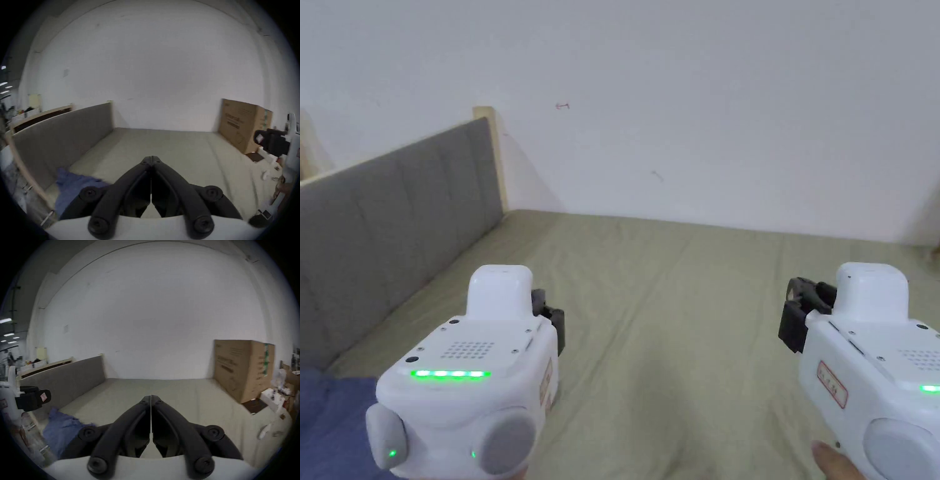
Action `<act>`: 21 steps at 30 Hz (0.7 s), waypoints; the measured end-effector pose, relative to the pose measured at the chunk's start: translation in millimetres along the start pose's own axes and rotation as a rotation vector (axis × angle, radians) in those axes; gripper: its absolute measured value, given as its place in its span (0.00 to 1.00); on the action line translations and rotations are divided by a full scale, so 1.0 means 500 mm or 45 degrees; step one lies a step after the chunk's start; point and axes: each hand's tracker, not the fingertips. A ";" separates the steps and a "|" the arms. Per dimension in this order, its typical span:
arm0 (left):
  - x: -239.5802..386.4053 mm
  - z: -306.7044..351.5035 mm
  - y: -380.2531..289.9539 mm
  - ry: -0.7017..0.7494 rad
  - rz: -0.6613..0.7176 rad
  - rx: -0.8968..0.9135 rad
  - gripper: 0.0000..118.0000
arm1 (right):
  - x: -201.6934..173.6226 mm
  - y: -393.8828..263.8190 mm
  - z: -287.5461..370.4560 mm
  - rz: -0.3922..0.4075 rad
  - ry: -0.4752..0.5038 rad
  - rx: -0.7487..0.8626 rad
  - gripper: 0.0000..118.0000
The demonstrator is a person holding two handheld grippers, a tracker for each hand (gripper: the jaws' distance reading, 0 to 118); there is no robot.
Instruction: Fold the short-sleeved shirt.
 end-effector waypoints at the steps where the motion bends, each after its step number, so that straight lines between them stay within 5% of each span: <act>1: -0.045 0.013 -0.009 0.129 -0.012 0.013 0.00 | -0.039 -0.004 -0.021 0.010 0.075 -0.026 0.00; 4: -0.161 0.042 -0.037 0.342 -0.037 -0.016 0.00 | -0.147 -0.019 -0.070 0.087 0.223 -0.104 0.00; 9: -0.270 0.055 -0.073 0.423 0.092 -0.127 0.00 | -0.267 -0.045 -0.106 0.165 0.413 -0.177 0.00; 12: -0.300 0.021 -0.096 0.396 0.122 -0.250 0.00 | -0.302 -0.058 -0.127 0.190 0.449 -0.241 0.00; 17: -0.364 -0.115 -0.182 0.197 0.209 -0.763 0.00 | -0.355 -0.122 -0.219 0.252 0.465 -0.603 0.00; 21: -0.399 -0.186 -0.275 0.122 0.314 -0.891 0.04 | -0.396 -0.197 -0.272 0.321 0.465 -0.729 0.00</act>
